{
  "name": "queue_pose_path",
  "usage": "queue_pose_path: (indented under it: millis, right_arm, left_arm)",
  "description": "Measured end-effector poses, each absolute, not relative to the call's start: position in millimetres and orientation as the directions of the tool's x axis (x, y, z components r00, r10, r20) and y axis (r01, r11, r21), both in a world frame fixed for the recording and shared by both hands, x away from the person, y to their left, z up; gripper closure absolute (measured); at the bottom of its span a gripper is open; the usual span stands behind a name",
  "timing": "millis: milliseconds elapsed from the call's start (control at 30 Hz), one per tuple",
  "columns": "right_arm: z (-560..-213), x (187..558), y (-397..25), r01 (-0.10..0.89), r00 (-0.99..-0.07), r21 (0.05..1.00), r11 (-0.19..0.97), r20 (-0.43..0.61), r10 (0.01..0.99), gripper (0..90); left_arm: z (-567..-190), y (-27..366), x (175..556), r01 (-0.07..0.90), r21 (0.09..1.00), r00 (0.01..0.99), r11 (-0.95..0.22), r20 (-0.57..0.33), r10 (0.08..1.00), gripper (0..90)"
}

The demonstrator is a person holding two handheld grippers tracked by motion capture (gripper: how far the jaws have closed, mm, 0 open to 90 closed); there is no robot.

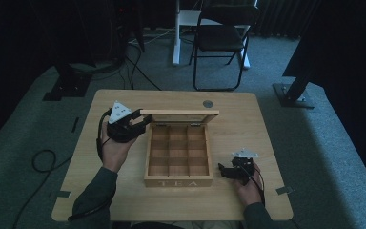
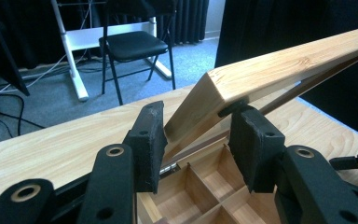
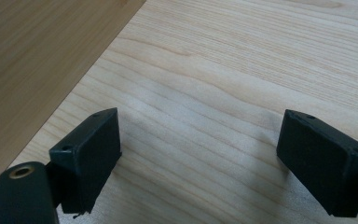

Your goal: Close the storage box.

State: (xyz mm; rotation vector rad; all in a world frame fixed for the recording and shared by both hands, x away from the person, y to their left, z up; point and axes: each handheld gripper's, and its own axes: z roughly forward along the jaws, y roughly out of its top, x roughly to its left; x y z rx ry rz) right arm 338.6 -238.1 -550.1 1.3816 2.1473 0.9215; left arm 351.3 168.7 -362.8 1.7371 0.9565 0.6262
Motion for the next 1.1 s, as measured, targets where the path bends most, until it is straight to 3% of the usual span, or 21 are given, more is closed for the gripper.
queue_pose_path:
  millis: [1100]
  right_arm:
    - [-550,338,-238,0.631,-0.414,0.722,0.283,0.006,0.910,13.0]
  left_arm:
    - [-377,172,332,0.341,0.928,0.559,-0.147,-0.075,0.826,53.4]
